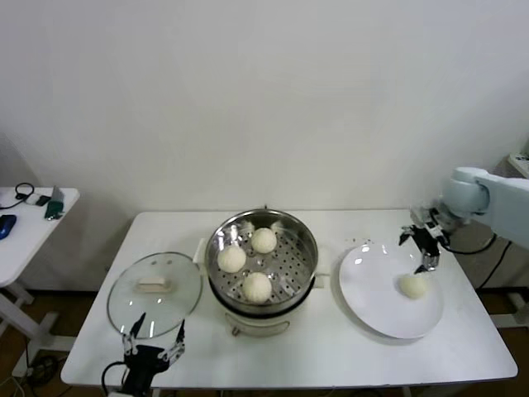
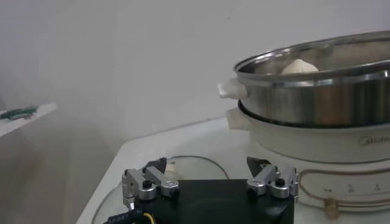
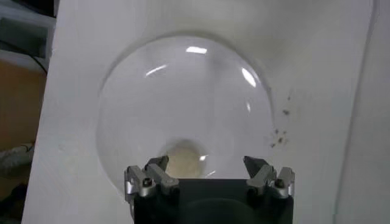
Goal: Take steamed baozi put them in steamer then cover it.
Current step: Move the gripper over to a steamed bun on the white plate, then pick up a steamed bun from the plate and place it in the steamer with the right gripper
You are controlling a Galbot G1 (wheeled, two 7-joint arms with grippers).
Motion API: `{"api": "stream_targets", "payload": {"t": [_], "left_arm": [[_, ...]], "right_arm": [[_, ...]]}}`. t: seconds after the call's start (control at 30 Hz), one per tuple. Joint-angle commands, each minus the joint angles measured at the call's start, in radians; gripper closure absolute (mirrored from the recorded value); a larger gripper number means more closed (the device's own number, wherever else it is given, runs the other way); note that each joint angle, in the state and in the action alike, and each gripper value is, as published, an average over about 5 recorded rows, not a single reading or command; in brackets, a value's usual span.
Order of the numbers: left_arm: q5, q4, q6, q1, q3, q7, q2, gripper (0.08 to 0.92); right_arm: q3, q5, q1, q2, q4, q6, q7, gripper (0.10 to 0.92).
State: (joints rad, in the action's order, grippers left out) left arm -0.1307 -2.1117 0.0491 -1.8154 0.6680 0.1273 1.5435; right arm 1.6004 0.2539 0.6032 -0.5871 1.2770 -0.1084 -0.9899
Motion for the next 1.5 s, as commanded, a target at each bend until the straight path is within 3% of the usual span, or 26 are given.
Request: {"api": "stream_targets", "payload": {"t": [0.03, 0.9, 1.33, 1.5], "left_arm": [[-0.004, 0.005, -0.001, -0.001, -0.001, 0.002, 0.002, 0.177], [-0.023, 0.008, 0.000, 0.002, -0.006, 0.006, 0.003, 0.177], [-0.024, 0.007, -0.006, -0.003, -0.006, 0.004, 0.006, 0.177], [-0.024, 0.004, -0.005, -0.001, -0.007, 0.004, 0.008, 0.177]], "right_arm": [[-0.199, -0.122, -0.283, 0.075, -0.069, -0.039, 0.022, 0.203], [-0.374, -0.158, -0.422, -0.047, -0.220, -0.022, 0.036, 0.209], [-0.351, -0.134, -0.377, -0.027, -0.189, -0.021, -0.004, 0.388], [-0.237, -0.053, -0.196, -0.013, -0.125, -0.020, -0.014, 0.405]]}}
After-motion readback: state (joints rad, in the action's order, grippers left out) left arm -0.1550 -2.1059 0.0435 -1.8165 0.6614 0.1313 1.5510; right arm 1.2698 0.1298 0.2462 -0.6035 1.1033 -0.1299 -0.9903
